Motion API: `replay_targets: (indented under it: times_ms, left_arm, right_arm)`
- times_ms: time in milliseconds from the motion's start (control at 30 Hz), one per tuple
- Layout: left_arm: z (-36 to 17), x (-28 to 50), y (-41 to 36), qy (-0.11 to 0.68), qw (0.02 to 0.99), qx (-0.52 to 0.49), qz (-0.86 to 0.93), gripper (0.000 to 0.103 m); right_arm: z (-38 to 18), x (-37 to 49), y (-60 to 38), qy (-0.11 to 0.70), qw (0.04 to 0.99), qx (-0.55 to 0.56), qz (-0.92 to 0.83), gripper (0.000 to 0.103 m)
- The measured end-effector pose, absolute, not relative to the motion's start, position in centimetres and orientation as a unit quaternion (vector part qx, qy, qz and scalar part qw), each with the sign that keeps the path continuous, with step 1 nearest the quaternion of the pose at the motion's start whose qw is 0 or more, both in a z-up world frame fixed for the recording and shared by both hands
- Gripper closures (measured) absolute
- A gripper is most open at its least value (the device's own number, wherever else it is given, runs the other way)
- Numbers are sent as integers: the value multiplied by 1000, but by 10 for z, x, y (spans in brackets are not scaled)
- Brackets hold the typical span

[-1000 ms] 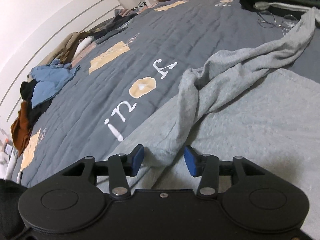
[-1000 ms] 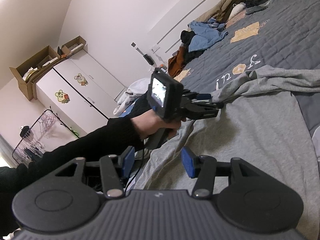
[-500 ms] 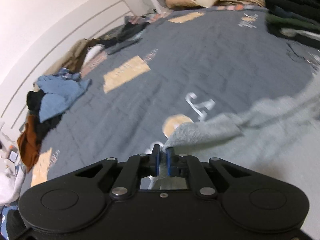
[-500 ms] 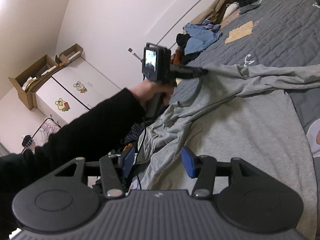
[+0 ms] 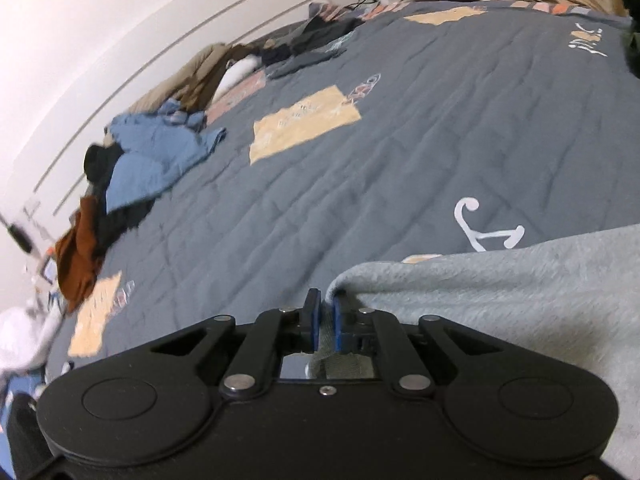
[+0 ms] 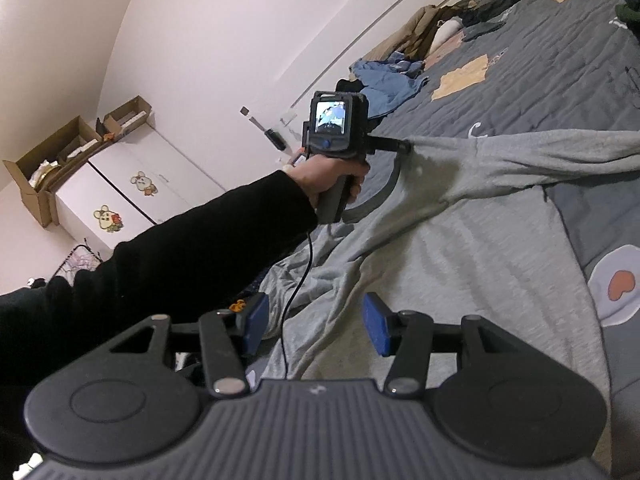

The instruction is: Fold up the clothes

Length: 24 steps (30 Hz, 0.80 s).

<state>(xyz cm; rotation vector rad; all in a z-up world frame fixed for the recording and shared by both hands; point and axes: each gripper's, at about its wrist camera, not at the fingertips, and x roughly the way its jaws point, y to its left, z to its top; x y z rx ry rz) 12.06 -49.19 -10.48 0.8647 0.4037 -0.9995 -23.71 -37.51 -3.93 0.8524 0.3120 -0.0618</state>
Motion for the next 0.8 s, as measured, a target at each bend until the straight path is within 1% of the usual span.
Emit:
replay_targets:
  times_ms: [167,300,400,567,800]
  left_arm:
    - [-88,111,-465,190,773,376,-473,94]
    - [-69,103,-432,189,777,365,-477,88]
    - [-54,100,-403,187,783,365,-468,88]
    - [-15,104,-351,189,803,350,-444,88]
    - [52,112,-263,173,834,341,-397,88]
  right_arm:
    - [-40,-235,-375,165,901,398,-48,52]
    - [-39,-232,-374,171,905,385,-51,52]
    - [-37,-231,-372,172,908,379,-50,52]
    - [-33,-229,-368,174,911,370,-48,52]
    - [-24,-229,-358,168,921,350,-38,52]
